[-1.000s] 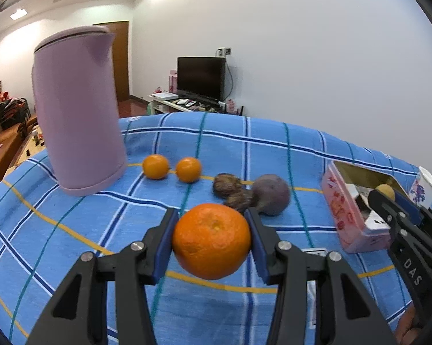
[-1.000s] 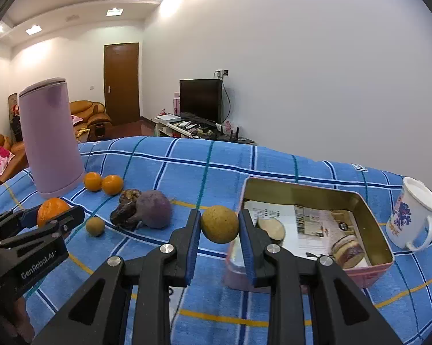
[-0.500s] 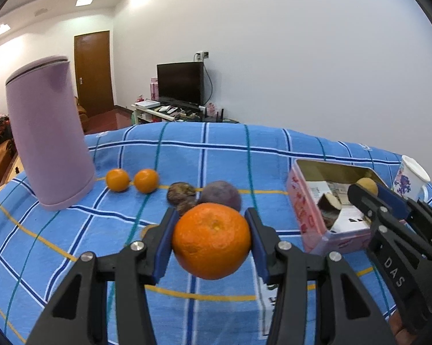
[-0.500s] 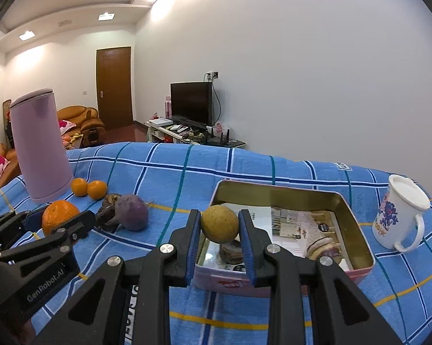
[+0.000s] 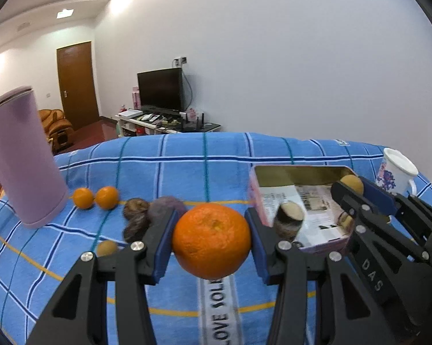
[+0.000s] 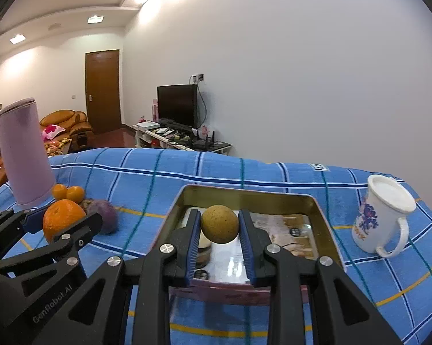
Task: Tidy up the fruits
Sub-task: 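Carry the orange and yellow fruit into the pink tin and release both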
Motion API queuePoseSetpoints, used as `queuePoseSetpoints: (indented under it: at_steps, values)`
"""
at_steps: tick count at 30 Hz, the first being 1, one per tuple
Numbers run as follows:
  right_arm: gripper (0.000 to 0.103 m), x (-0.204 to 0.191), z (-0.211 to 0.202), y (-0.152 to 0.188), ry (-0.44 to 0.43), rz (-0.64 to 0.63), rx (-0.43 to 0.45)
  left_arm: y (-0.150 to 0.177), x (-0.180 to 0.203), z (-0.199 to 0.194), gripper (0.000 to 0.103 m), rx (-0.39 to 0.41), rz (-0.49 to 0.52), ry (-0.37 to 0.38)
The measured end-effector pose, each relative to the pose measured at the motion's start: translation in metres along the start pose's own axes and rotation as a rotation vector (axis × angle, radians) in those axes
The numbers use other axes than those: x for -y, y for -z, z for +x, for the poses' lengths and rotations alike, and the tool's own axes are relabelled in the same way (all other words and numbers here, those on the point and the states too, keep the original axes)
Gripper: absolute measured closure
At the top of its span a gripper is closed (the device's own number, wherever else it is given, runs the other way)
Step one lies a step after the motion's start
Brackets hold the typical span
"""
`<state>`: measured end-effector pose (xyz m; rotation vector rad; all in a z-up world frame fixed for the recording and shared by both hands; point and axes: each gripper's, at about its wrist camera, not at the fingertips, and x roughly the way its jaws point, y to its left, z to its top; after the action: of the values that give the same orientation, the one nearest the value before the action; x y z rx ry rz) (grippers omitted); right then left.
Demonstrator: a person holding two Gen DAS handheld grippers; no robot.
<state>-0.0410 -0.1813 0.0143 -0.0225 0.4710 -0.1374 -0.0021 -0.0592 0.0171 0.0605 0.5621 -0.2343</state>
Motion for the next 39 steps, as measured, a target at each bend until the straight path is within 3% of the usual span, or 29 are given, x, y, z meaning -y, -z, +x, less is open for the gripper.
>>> queuePoseSetpoints:
  at_steps: [24, 39]
  values:
    - [0.074, 0.074, 0.029, -0.003, 0.146, 0.046, -0.057, -0.013, 0.077, 0.045, 0.053, -0.031, 0.074, 0.068]
    - [0.074, 0.087, 0.06, 0.004, 0.109, 0.071, -0.183, -0.018, 0.092, 0.072, 0.053, -0.073, 0.069, 0.052]
